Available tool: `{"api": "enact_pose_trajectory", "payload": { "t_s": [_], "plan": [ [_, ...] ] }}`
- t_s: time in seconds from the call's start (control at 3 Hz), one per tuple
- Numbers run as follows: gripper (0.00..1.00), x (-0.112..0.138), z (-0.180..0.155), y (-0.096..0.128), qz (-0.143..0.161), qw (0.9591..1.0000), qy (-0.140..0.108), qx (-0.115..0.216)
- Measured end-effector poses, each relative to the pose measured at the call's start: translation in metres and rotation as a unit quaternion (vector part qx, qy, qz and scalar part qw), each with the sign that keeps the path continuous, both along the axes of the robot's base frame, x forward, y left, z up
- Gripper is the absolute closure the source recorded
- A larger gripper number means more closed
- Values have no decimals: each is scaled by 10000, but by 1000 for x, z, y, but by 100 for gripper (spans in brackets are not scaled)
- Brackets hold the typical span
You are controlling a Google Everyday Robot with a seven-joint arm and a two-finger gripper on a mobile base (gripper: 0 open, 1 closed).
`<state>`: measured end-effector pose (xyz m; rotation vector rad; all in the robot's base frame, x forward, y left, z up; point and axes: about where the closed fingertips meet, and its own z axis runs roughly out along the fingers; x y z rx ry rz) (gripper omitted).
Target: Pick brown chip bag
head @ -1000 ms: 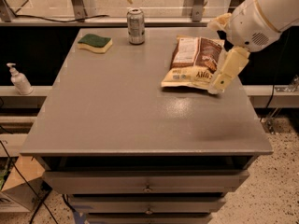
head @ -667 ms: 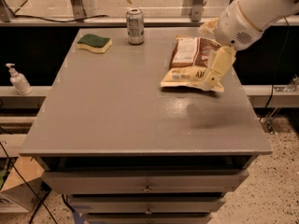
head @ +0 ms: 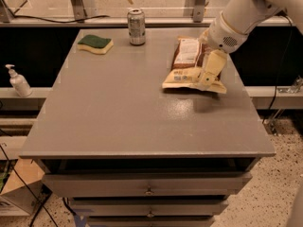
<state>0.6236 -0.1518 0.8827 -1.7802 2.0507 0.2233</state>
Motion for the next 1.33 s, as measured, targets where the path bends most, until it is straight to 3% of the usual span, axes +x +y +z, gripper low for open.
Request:
{"api": "enact_pose_trajectory", "payload": {
  "t_s": [0.33,1.0,1.33],
  "plan": [
    [0,17,-23,-6,-225,9994,152,-198],
    [41,29,-43,-15,-351,9980,326,-405],
    [64,23,-32,-13,-237,9987,170,-420]
  ]
}}
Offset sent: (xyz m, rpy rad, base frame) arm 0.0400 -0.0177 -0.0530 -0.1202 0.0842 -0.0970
